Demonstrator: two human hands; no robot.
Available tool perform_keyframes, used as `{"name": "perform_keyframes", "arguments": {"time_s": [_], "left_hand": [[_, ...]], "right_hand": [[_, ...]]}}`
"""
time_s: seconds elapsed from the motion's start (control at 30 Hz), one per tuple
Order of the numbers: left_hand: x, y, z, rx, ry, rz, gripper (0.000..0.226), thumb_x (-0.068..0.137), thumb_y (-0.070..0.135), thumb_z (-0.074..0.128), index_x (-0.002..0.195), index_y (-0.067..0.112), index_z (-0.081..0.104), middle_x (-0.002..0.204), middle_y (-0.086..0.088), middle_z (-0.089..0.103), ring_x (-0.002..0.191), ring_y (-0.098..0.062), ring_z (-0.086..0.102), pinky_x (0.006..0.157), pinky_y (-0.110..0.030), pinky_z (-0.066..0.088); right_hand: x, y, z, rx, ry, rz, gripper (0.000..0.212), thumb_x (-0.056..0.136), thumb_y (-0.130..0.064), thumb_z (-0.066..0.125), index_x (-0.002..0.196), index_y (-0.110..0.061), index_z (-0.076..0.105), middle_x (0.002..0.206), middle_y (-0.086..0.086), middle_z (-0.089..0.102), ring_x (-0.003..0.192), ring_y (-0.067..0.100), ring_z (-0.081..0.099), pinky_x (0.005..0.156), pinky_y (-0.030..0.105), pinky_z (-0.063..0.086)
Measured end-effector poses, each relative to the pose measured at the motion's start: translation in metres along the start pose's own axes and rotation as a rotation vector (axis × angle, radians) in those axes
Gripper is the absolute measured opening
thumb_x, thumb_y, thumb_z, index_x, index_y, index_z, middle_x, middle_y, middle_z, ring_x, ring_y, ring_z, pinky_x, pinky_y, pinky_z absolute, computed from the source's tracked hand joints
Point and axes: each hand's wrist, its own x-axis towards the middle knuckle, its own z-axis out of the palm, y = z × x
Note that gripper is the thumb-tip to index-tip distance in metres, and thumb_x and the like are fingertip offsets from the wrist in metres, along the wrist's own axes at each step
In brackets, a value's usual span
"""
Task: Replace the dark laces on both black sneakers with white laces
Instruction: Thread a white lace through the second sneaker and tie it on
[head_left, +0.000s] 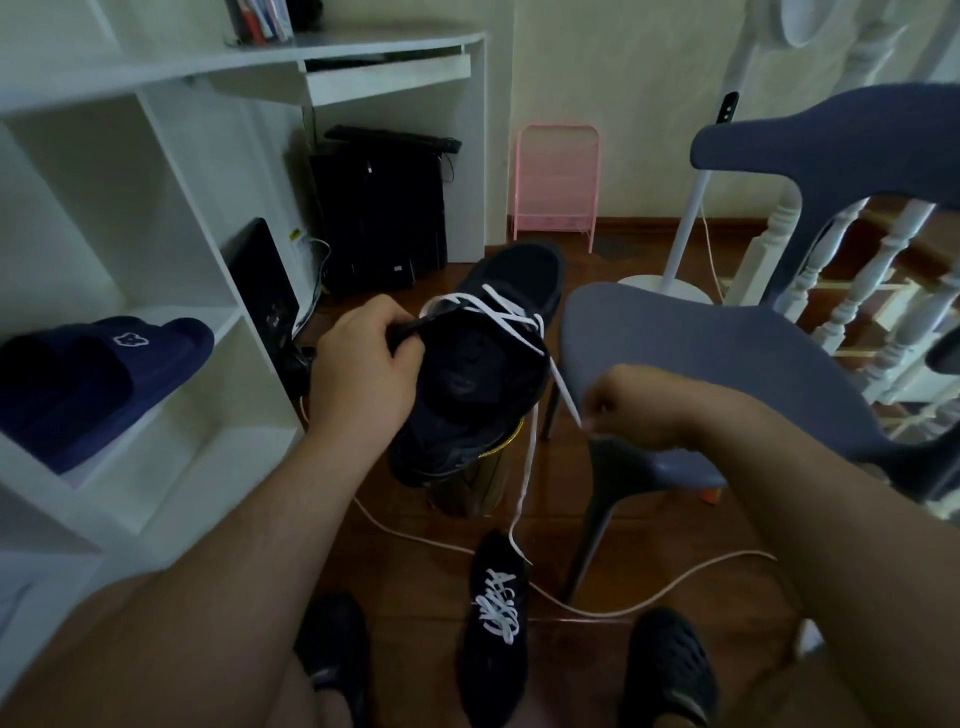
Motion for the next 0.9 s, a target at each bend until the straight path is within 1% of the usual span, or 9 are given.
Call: {"name": "perform_keyframes", "arguments": {"time_s": [0.1,0.23,0.3,0.37,0.5,0.57,0.63,0.77,0.9], "left_hand": [[0.001,-0.002,-0.001,0.025,-0.016,0.016,0.008,0.096,0.022,0.064,0.103,0.026,0.066,0.088,0.004,0.064,0.078,-0.019,0.061,0.062,-0.032,0.041],[-0.003,0.001,0.003,0.029,-0.054,0.009,0.007,0.096,0.025,0.063,0.102,0.028,0.065,0.090,0.006,0.063,0.079,-0.020,0.061,0.066,-0.038,0.050],[-0.004,0.004,0.004,0.032,-0.062,0.008,0.005,0.097,0.024,0.063,0.099,0.028,0.064,0.088,0.007,0.061,0.077,-0.019,0.060,0.063,-0.035,0.046],[-0.005,0.005,0.004,0.026,-0.066,0.005,0.003,0.098,0.024,0.063,0.098,0.027,0.063,0.084,0.008,0.059,0.074,-0.016,0.058,0.058,-0.031,0.039],[-0.004,0.003,0.005,-0.007,-0.071,-0.002,0.004,0.098,0.025,0.064,0.097,0.028,0.063,0.085,0.006,0.061,0.074,-0.016,0.059,0.058,-0.029,0.037],[-0.003,0.002,0.005,-0.028,-0.075,-0.014,0.004,0.097,0.026,0.064,0.097,0.029,0.063,0.086,0.004,0.062,0.074,-0.018,0.060,0.060,-0.030,0.039],[-0.002,0.001,0.004,-0.046,-0.076,-0.037,0.004,0.097,0.025,0.064,0.098,0.029,0.065,0.086,0.004,0.063,0.076,-0.019,0.060,0.062,-0.031,0.040],[0.000,-0.002,0.001,-0.093,-0.035,-0.066,0.007,0.097,0.023,0.063,0.097,0.028,0.067,0.086,0.004,0.065,0.076,-0.018,0.062,0.063,-0.031,0.042],[0.001,-0.004,0.000,-0.091,-0.018,-0.080,0.007,0.097,0.025,0.063,0.099,0.030,0.066,0.087,0.004,0.066,0.076,-0.018,0.063,0.064,-0.034,0.048]], "right_hand": [[0.004,0.005,0.009,-0.099,-0.169,0.108,0.023,0.103,-0.028,0.058,0.080,-0.024,0.063,0.078,-0.003,0.058,0.066,0.012,0.052,0.063,0.026,0.039],[0.002,-0.004,-0.001,0.557,0.276,-0.035,0.017,0.108,-0.032,0.051,0.102,-0.028,0.066,0.092,-0.007,0.065,0.083,0.007,0.061,0.072,0.025,0.044],[-0.002,-0.010,-0.006,0.725,0.318,-0.124,0.015,0.106,-0.028,0.054,0.108,-0.027,0.069,0.092,-0.012,0.069,0.084,0.001,0.065,0.073,0.019,0.046],[-0.004,-0.016,-0.001,0.682,0.284,-0.160,0.013,0.104,-0.024,0.058,0.105,-0.025,0.071,0.082,-0.014,0.070,0.073,-0.003,0.065,0.069,0.015,0.049],[0.005,-0.020,0.012,0.661,0.384,-0.137,0.016,0.104,-0.027,0.059,0.095,-0.024,0.073,0.091,0.004,0.073,0.085,0.020,0.070,0.081,0.038,0.058],[0.005,-0.019,0.009,0.680,0.390,-0.132,0.018,0.103,-0.027,0.059,0.090,-0.025,0.072,0.086,0.004,0.071,0.081,0.020,0.068,0.077,0.038,0.057],[0.003,-0.015,0.006,0.551,0.306,-0.092,0.022,0.103,-0.026,0.059,0.083,-0.025,0.067,0.074,-0.002,0.064,0.066,0.010,0.060,0.065,0.030,0.049],[0.000,-0.008,0.008,-0.113,-0.175,0.078,0.016,0.106,-0.032,0.051,0.092,-0.029,0.058,0.081,-0.008,0.055,0.070,0.006,0.048,0.070,0.027,0.038],[-0.003,-0.006,0.006,-0.050,-0.207,0.081,0.012,0.105,-0.035,0.054,0.095,-0.034,0.060,0.089,-0.013,0.056,0.080,0.004,0.051,0.082,0.029,0.040]]}}
